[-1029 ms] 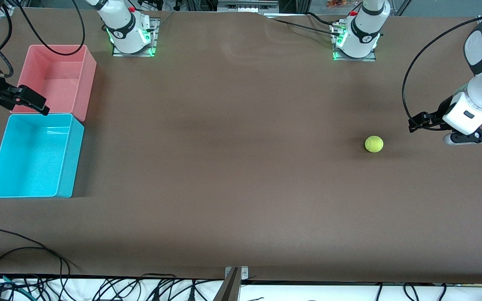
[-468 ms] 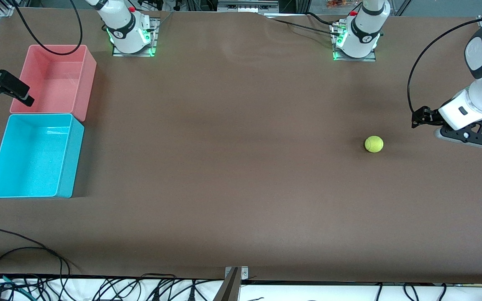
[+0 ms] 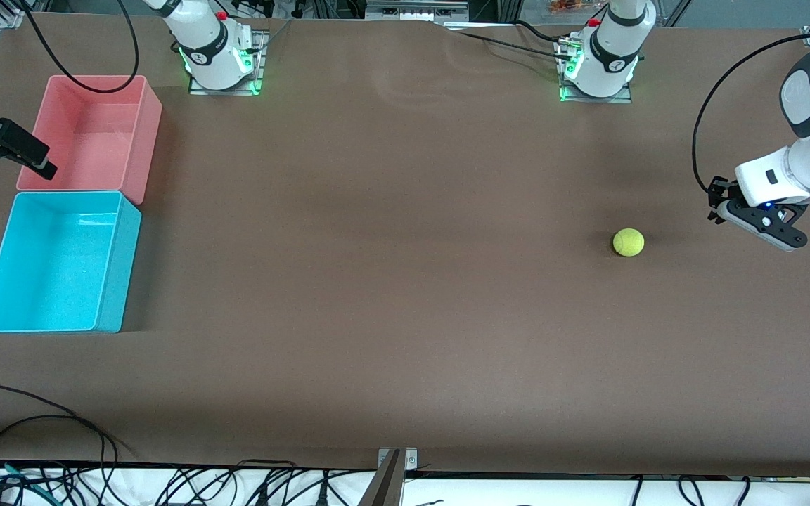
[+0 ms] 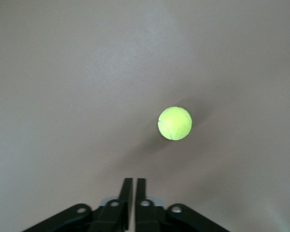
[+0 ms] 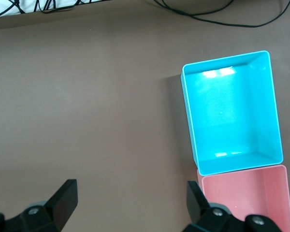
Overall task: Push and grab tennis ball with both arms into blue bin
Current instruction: 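Move the left gripper down and toward the tennis ball, then lower the left gripper beside the tennis ball, fingers closed, then push the tennis ball with the left gripper toward the right arm, then reach the right gripper over the rolling tennis ball, then grasp the tennis ball with the right gripper while the left gripper withdraws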
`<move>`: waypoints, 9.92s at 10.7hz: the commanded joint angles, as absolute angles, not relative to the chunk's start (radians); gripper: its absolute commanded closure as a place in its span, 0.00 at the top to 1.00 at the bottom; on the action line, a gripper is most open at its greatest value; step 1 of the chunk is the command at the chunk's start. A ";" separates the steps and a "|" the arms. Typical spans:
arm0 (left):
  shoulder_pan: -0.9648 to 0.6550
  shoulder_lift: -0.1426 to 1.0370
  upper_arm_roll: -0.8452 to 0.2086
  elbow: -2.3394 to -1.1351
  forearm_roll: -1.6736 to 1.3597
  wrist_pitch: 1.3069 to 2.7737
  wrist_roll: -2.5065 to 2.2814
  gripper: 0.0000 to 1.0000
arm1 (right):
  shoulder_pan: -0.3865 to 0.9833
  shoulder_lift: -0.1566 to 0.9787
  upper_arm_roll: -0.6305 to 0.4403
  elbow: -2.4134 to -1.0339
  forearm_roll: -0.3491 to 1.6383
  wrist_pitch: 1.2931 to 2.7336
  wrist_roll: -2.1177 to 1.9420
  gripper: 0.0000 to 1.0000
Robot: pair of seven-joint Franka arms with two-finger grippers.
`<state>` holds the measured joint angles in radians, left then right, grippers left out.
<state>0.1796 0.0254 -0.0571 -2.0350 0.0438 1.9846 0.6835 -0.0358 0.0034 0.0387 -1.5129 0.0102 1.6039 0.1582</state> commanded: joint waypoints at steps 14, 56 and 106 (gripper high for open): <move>0.179 0.169 -0.018 -2.232 0.046 2.322 1.612 0.00 | -0.032 0.012 0.043 -1.496 -0.002 1.555 0.150 1.00; 0.138 0.419 -0.276 -2.168 0.089 2.569 1.005 0.00 | -0.012 0.037 0.044 -1.515 -0.002 1.554 0.152 1.00; 0.216 0.035 -0.233 -2.244 0.087 2.352 0.989 1.00 | 0.664 0.347 0.379 -2.336 -0.060 2.416 0.627 0.00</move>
<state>0.2207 0.0578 -0.2357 -2.2463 0.0628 2.3524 1.0023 0.6585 0.3402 0.3977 -2.3264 -0.0266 2.3914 0.6009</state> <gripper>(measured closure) 0.000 0.339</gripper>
